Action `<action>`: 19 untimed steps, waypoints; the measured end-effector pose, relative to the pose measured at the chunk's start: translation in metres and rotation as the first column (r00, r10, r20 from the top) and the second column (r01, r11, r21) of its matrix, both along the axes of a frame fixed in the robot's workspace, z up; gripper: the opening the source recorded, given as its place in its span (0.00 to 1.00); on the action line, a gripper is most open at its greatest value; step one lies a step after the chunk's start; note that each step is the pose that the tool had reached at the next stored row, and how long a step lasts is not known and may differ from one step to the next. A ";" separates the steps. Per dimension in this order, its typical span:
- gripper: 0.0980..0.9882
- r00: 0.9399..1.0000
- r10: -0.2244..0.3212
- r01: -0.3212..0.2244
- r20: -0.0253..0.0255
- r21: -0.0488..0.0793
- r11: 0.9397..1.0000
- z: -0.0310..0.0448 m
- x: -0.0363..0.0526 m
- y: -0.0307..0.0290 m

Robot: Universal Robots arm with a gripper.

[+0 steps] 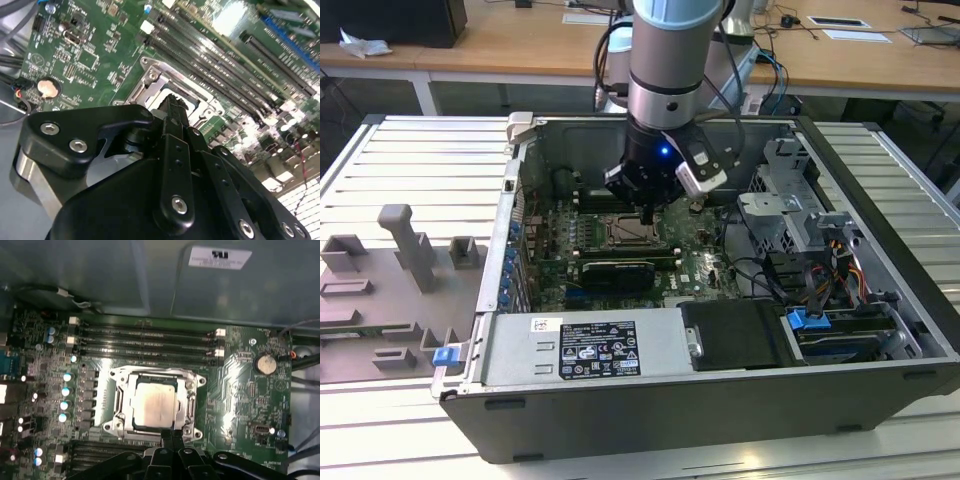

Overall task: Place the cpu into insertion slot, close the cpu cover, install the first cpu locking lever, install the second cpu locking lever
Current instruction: 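Install the second cpu locking lever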

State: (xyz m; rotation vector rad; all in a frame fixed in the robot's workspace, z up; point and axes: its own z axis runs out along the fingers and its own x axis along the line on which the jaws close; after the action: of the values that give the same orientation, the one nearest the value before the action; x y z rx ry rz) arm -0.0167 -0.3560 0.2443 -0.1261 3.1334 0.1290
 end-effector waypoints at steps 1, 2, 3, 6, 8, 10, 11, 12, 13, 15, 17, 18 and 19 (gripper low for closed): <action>0.01 1.000 0.000 0.000 0.000 0.001 1.000 -0.0001 0.0000 -0.0013; 0.01 1.000 0.000 0.000 0.000 0.001 1.000 -0.0001 0.0000 -0.0030; 0.01 1.000 0.000 0.000 0.000 0.001 1.000 -0.0002 0.0000 -0.0039; 0.01 1.000 0.000 0.000 0.000 0.001 1.000 -0.0002 0.0000 -0.0067; 0.01 1.000 0.000 0.000 0.000 0.001 1.000 -0.0003 0.0000 -0.0084; 0.01 1.000 0.000 0.000 0.000 0.001 1.000 -0.0003 0.0000 -0.0095; 0.01 1.000 0.000 0.000 0.000 0.001 1.000 -0.0003 0.0000 -0.0111; 0.01 1.000 0.000 0.000 0.000 0.002 1.000 -0.0003 0.0000 -0.0125; 0.01 1.000 0.000 0.000 -0.001 0.017 1.000 -0.0003 0.0000 -0.0157; 0.01 1.000 0.000 0.000 -0.003 0.046 0.999 -0.0005 0.0000 -0.0198; 0.01 1.000 0.000 0.000 -0.003 0.063 0.998 -0.0009 0.0000 -0.0224; 0.01 1.000 0.000 0.000 -0.003 0.065 0.998 -0.0011 0.0000 -0.0230; 0.01 1.000 0.000 0.000 -0.003 0.066 0.998 -0.0015 0.0000 -0.0238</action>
State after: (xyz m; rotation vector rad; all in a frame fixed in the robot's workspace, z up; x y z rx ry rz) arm -0.0168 -0.3797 0.2428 -0.1256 3.1280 0.2320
